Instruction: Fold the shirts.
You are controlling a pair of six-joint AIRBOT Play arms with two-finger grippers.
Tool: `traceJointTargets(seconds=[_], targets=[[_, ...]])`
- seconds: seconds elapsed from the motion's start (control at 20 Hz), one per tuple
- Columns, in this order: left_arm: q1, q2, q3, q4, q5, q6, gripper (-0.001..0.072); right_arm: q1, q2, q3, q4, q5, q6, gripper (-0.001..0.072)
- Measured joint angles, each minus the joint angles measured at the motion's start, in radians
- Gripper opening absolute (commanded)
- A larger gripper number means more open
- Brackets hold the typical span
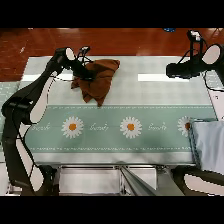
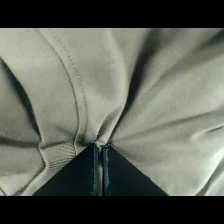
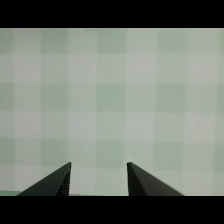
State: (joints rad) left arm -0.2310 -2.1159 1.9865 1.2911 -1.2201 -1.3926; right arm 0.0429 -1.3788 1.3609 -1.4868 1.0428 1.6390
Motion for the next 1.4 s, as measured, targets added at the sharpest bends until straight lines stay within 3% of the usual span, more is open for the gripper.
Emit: traceJointTargets(seconds=[0.1, 0.45, 0.95, 1.4], targets=[[0.0, 0.029, 0.045, 0.009, -0.031, -0.001, 0.0019, 0.0, 0.0, 0.0, 0.019, 0.006, 0.0, 0.0411], [0.0, 0.261, 0.091, -0.002, 0.073, -0.014, 0.0019, 0.0, 0.075, 0.0, 0.079, 0.022, -0.014, 0.0411], [-0.005, 0.657, 0.097, -0.123, 0.256, -0.009, 0.0019, 0.0, 0.374, 0.0, 0.093, 0.083, -0.045, 0.0411], [-0.143, 0.911, 0.092, -0.164, 0.448, 0.01, 0.0019, 0.0, 0.556, 0.0, 0.094, 0.16, -0.067, 0.0411]])
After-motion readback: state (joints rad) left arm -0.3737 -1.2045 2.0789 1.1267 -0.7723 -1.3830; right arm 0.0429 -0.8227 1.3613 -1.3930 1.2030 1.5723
